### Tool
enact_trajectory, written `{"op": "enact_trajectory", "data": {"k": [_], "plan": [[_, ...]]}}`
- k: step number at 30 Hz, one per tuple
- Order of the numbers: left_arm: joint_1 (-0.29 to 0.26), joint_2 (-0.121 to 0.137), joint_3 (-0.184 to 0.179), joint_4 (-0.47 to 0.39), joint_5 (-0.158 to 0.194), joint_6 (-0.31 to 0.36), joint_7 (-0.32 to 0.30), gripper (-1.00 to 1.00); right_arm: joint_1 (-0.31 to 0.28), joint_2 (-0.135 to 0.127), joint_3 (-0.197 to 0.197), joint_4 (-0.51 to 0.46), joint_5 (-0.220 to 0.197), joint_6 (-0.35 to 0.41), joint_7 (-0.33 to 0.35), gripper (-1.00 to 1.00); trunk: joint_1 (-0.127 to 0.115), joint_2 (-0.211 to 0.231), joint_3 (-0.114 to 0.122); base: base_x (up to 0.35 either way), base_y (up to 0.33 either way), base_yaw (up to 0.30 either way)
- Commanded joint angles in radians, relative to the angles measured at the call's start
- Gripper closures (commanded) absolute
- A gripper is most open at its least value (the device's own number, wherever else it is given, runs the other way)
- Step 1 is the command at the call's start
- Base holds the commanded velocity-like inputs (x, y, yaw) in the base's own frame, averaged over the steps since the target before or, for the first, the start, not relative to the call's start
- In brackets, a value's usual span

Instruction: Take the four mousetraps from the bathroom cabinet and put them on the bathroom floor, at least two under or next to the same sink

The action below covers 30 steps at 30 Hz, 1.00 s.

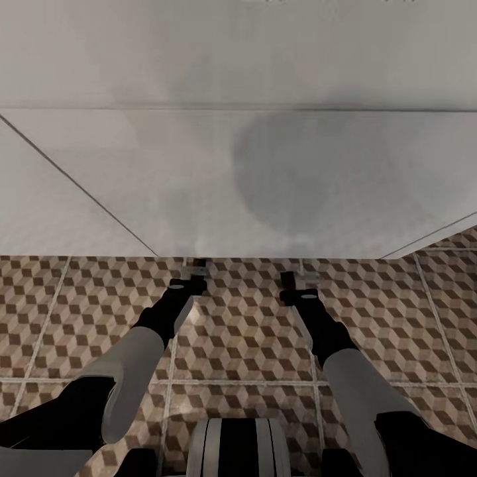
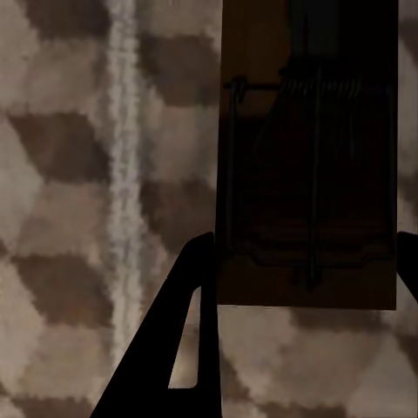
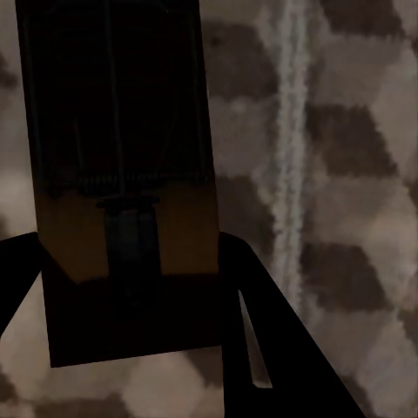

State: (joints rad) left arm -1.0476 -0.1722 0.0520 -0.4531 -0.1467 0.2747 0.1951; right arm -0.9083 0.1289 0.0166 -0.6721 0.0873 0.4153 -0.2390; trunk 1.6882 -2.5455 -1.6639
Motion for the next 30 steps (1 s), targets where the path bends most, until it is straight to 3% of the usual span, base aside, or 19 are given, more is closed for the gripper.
{"op": "enact_trajectory", "data": {"k": [1, 22, 30], "plan": [[0.0, -0.001, 0.005, -0.002, -0.011, 0.006, 0.0, 1.0, 0.0, 0.0, 0.002, -0.001, 0.007, 0.007, -0.005, 1.0, 0.0, 0.0, -0.001, 0.082, 0.0, 0.0], [0.0, -0.001, 0.005, -0.002, -0.008, 0.005, 0.0, 1.0, 0.0, -0.001, 0.003, 0.0, 0.008, 0.005, -0.004, 1.0, 0.0, 0.0, -0.001, 0.028, 0.0, 0.0], [0.0, -0.001, 0.005, -0.002, -0.007, 0.005, 0.0, 1.0, 0.0, 0.0, 0.003, 0.0, 0.009, 0.005, -0.004, 1.0, 0.0, 0.0, -0.001, 0.153, 0.048, 0.0]]}}
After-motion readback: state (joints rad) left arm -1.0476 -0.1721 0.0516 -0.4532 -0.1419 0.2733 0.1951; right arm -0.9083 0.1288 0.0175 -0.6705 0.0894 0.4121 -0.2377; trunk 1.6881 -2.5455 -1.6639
